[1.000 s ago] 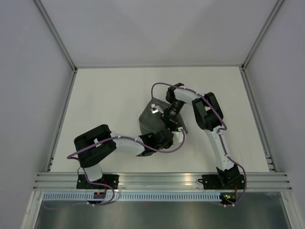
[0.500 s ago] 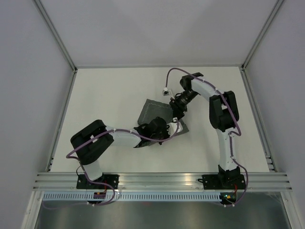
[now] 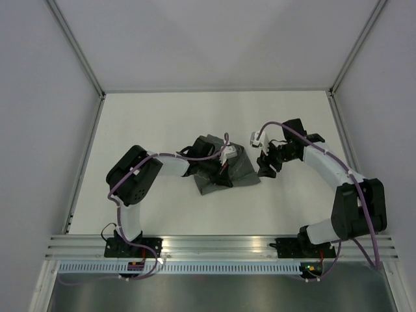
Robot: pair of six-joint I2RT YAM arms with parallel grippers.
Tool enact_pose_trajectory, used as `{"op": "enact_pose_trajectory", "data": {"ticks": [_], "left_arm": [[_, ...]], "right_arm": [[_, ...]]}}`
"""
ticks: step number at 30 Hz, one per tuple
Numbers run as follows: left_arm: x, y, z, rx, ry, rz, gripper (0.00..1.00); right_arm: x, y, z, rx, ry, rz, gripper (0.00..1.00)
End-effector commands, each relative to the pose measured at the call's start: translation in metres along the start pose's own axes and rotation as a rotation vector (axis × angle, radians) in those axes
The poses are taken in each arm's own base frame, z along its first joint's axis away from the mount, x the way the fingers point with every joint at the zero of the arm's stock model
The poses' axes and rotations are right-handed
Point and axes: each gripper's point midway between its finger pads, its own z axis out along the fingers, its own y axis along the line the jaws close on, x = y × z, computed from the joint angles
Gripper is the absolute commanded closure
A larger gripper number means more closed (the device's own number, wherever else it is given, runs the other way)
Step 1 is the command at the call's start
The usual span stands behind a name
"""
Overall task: Fold the napkin, place the utensils inside, and roll it up
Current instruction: Roll the napkin with the utensil
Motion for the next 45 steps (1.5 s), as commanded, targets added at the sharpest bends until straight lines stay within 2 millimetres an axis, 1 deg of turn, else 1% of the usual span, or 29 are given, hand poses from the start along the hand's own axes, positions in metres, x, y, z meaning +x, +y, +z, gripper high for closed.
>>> {"op": "enact_pose_trajectory", "data": {"ticks": [1,3,4,5,6,7,8,9,10,12,13,15,19,22,25,30,33,34,35,36,37,38,39,40,41,42,43,44,45], "left_arm": [[0.054,-0.040,-0.002,0.269,0.158,-0.315,0.98],[0.056,-0.038,-0.002,0.302,0.176,-0.365,0.98],[0.062,-0.037,0.000,0.313,0.190,-0.391,0.98],[0.064,-0.033,-0.001,0.314,0.192,-0.412,0.98],[0.062,-0.034,-0.003,0.339,0.187,-0.431,0.98],[0.065,-0.033,-0.003,0.350,0.191,-0.459,0.98],[0.064,-0.028,-0.005,0.352,0.184,-0.474,0.98],[0.059,-0.027,-0.006,0.369,0.173,-0.482,0.98],[0.065,-0.026,-0.006,0.376,0.186,-0.512,0.98],[0.063,-0.022,-0.007,0.385,0.181,-0.528,0.98],[0.066,-0.021,-0.008,0.387,0.191,-0.543,0.98],[0.066,-0.019,-0.007,0.390,0.192,-0.546,0.98],[0.069,-0.018,-0.007,0.393,0.198,-0.556,0.98],[0.070,-0.017,-0.007,0.389,0.200,-0.555,0.98],[0.070,-0.015,-0.007,0.385,0.201,-0.557,0.98],[0.070,-0.015,-0.007,0.384,0.200,-0.553,0.98],[0.067,-0.015,-0.008,0.382,0.196,-0.544,0.98],[0.064,-0.016,-0.009,0.380,0.192,-0.537,0.98],[0.062,-0.015,-0.009,0.372,0.190,-0.531,0.98],[0.060,-0.015,-0.010,0.367,0.187,-0.522,0.98],[0.055,-0.015,-0.012,0.357,0.179,-0.506,0.98],[0.053,-0.010,-0.012,0.323,0.181,-0.491,0.97],[0.050,-0.009,-0.013,0.312,0.177,-0.482,0.95],[0.046,-0.007,-0.015,0.293,0.172,-0.473,0.87],[0.037,-0.001,-0.017,0.246,0.163,-0.447,0.84],[0.030,0.000,-0.019,0.235,0.150,-0.434,0.80],[0.024,0.002,-0.022,0.217,0.138,-0.419,0.68],[0.012,0.009,-0.026,0.151,0.123,-0.382,0.66],[0.005,0.012,-0.028,0.127,0.110,-0.374,0.65]], "right_arm": [[-0.017,-0.018,0.001,0.179,-0.045,-0.221,0.34],[-0.014,-0.010,0.007,0.229,-0.039,-0.290,0.32],[-0.017,0.001,0.018,0.220,-0.030,-0.330,0.30],[-0.012,0.002,0.022,0.255,-0.008,-0.358,0.29],[-0.013,0.006,0.027,0.259,-0.001,-0.380,0.29],[-0.016,0.017,0.037,0.239,0.000,-0.404,0.29],[-0.014,0.019,0.042,0.236,0.013,-0.412,0.27],[-0.014,0.022,0.046,0.225,0.019,-0.417,0.27],[-0.016,0.031,0.053,0.201,0.021,-0.424,0.27],[-0.014,0.037,0.062,0.182,0.032,-0.427,0.27],[-0.014,0.043,0.069,0.167,0.037,-0.439,0.26],[-0.013,0.049,0.075,0.156,0.050,-0.449,0.26],[-0.012,0.069,0.091,0.097,0.073,-0.482,0.26],[-0.004,0.080,0.100,0.057,0.104,-0.505,0.26],[0.002,0.085,0.106,0.033,0.129,-0.511,0.26],[0.013,0.087,0.115,0.010,0.162,-0.514,0.28],[0.023,0.087,0.121,-0.012,0.192,-0.514,0.39],[0.025,0.085,0.122,-0.013,0.202,-0.515,0.46],[0.032,0.084,0.125,-0.014,0.226,-0.508,0.50],[0.034,0.082,0.126,-0.011,0.236,-0.502,0.54],[0.036,0.081,0.128,-0.013,0.253,-0.481,0.65],[0.039,0.081,0.129,-0.017,0.270,-0.470,0.72],[0.040,0.082,0.129,-0.026,0.280,-0.460,0.76],[0.044,0.083,0.129,-0.040,0.307,-0.438,0.80],[0.046,0.085,0.128,-0.045,0.317,-0.420,0.82],[0.048,0.087,0.128,-0.054,0.329,-0.403,0.83],[0.053,0.088,0.126,-0.066,0.353,-0.386,0.84],[0.055,0.090,0.126,-0.068,0.364,-0.357,0.85],[0.058,0.091,0.125,-0.077,0.381,-0.336,0.85]]}}
